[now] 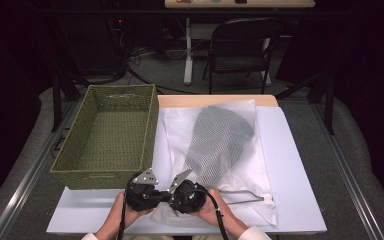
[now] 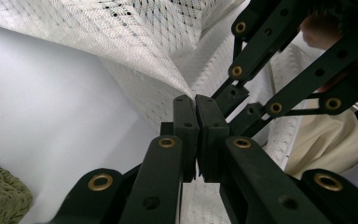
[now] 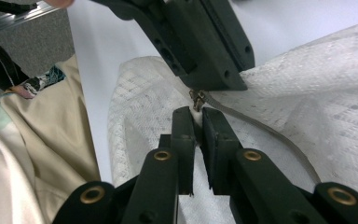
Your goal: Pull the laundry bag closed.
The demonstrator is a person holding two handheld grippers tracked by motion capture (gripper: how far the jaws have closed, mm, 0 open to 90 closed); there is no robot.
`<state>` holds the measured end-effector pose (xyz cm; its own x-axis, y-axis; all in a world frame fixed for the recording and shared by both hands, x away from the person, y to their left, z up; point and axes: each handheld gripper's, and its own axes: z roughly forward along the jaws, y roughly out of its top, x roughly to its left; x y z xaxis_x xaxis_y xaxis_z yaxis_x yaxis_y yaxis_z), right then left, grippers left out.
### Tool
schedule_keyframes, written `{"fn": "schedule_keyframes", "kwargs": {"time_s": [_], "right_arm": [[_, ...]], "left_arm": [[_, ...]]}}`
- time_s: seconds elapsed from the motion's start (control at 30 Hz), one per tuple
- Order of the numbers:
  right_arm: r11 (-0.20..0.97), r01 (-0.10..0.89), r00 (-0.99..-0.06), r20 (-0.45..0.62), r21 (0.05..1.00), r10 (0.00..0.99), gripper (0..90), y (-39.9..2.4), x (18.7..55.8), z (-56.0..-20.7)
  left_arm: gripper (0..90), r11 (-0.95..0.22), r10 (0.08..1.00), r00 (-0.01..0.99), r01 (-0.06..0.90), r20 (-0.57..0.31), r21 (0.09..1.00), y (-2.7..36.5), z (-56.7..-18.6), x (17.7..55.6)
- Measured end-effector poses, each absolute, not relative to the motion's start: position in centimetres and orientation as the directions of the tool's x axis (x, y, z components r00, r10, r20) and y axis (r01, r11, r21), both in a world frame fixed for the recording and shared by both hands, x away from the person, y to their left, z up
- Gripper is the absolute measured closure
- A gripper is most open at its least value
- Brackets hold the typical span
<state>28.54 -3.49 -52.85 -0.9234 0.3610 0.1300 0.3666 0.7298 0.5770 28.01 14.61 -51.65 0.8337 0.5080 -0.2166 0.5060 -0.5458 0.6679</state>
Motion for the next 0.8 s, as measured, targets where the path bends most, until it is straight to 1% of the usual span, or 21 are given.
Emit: {"fn": "schedule_keyframes", "kwargs": {"time_s": [0.17, 0.3, 0.8], "right_arm": [[0.739, 0.371, -0.923, 0.137, 0.562, 0.360, 85.0, -3.42, 28.40, -52.72], [0.733, 0.395, -0.914, 0.152, 0.554, 0.377, 85.9, -3.34, 28.45, -52.93], [0.743, 0.421, -0.899, 0.131, 0.521, 0.418, 86.3, -4.03, 28.97, -52.97]], "left_arm": [[87.8, -0.556, 0.503, 0.838, 0.501, -0.211, 0.663, 14.49, -51.74, 27.96], [87.8, -0.559, 0.506, 0.837, 0.502, -0.208, 0.660, 14.34, -51.87, 27.92], [88.2, -0.566, 0.511, 0.838, 0.495, -0.191, 0.659, 14.46, -51.66, 27.85]]}}
